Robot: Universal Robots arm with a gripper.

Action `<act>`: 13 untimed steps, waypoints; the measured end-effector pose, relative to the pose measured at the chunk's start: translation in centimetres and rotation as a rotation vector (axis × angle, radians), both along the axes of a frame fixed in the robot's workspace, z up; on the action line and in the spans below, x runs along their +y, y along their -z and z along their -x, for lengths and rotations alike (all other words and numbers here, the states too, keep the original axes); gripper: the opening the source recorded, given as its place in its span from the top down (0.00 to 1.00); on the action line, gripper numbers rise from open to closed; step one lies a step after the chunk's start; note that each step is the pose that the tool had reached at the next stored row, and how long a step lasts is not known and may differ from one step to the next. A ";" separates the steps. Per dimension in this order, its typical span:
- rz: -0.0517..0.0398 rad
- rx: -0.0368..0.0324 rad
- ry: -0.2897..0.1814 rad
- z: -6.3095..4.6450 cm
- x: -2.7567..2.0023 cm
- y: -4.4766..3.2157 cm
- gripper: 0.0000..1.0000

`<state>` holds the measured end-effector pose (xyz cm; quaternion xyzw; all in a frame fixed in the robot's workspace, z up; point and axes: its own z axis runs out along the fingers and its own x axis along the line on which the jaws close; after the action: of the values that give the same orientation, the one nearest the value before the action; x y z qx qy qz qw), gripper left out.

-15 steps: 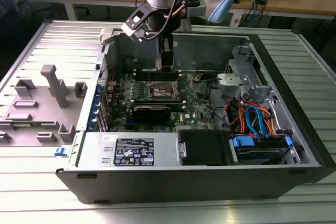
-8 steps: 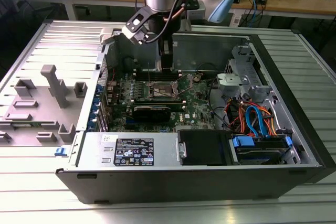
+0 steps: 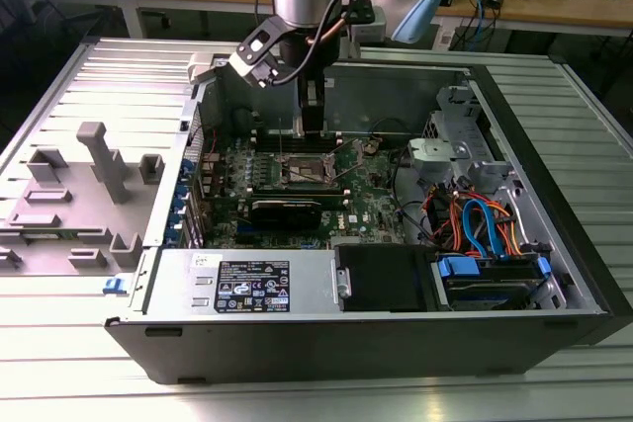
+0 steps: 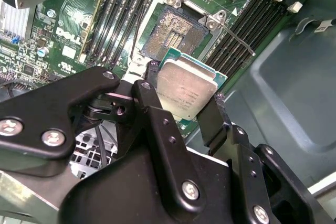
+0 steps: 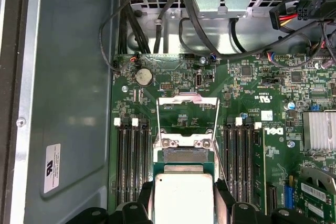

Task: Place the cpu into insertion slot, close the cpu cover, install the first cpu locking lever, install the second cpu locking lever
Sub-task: 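Place the cpu into insertion slot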

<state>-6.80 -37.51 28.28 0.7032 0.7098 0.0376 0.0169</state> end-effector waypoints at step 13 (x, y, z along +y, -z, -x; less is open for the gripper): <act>-0.0002 -0.0001 0.001 0.0 0.00 0.47 0.45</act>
<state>-6.81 -37.50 27.81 0.7035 0.7095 0.0377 0.0168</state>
